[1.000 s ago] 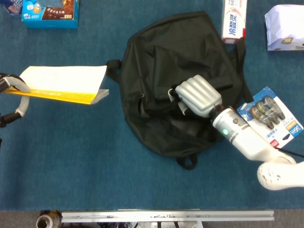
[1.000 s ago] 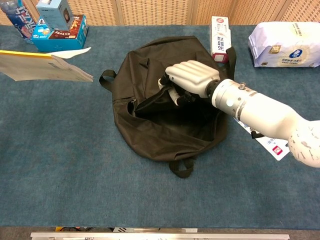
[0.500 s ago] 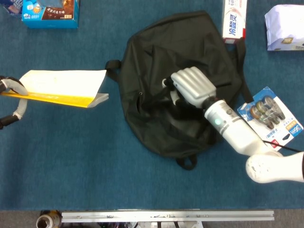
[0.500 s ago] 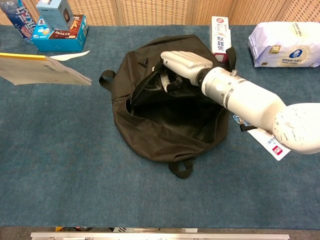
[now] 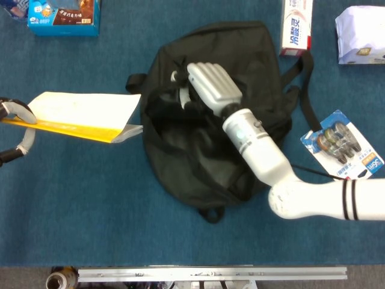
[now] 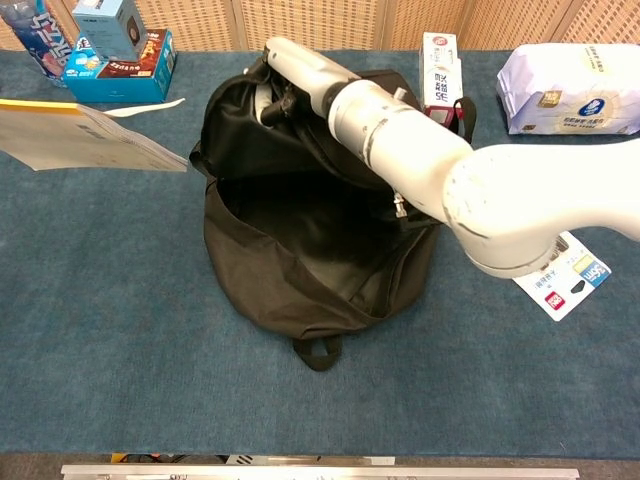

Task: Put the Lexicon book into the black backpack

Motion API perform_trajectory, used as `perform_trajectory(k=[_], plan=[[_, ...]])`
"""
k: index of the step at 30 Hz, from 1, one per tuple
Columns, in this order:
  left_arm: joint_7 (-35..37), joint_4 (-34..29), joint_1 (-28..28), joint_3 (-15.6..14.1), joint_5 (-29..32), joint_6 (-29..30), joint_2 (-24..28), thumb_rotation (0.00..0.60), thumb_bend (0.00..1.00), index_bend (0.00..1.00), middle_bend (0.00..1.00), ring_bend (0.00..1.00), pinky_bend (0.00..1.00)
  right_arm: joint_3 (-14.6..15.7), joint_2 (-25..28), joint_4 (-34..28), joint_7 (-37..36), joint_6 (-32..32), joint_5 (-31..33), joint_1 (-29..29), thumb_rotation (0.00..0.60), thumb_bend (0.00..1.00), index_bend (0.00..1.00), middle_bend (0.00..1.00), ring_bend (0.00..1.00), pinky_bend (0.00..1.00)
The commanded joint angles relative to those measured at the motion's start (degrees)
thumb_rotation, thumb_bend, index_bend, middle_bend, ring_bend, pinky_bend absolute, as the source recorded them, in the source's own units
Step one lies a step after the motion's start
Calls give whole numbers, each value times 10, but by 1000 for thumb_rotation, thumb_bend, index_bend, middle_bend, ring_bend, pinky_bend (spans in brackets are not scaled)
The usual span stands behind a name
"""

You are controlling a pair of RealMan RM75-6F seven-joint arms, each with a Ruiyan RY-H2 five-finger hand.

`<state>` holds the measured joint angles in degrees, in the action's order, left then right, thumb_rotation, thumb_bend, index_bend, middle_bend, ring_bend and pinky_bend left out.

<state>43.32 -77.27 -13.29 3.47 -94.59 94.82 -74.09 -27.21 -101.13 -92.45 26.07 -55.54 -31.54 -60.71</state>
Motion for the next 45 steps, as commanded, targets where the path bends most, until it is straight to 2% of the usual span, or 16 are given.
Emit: perform_trajectory(k=[1,12,25,34,45], plan=[[-2,-5,0,0,-1,2,3,600,402,683,590,521,415,-18,-18,24,-3,-18,16,-18,600,868,725,609,638,919],[-3,-13,-7,-11,-11,-18,-1,600,402,683,590,520,415,-57,-64,112,-46,-23,51,-50,600,867,725,609,638,919],[-44,-46,-40,-17,-42,-46,-18,600,402,684,590,520,415,-119,-98,157,-74,-22,93,-99,600,866,725,609,638,919],[-75,-68,-69,-4,-26,-86,-41,600,402,686,589,520,415,-139,-119,185,-91,-24,109,-122,600,865,725,609,638,919],[-141,-46,-97,24,18,-126,-101,600,402,693,589,519,415,-157,-118,177,-97,-16,137,-135,600,865,725,608,638,919]])
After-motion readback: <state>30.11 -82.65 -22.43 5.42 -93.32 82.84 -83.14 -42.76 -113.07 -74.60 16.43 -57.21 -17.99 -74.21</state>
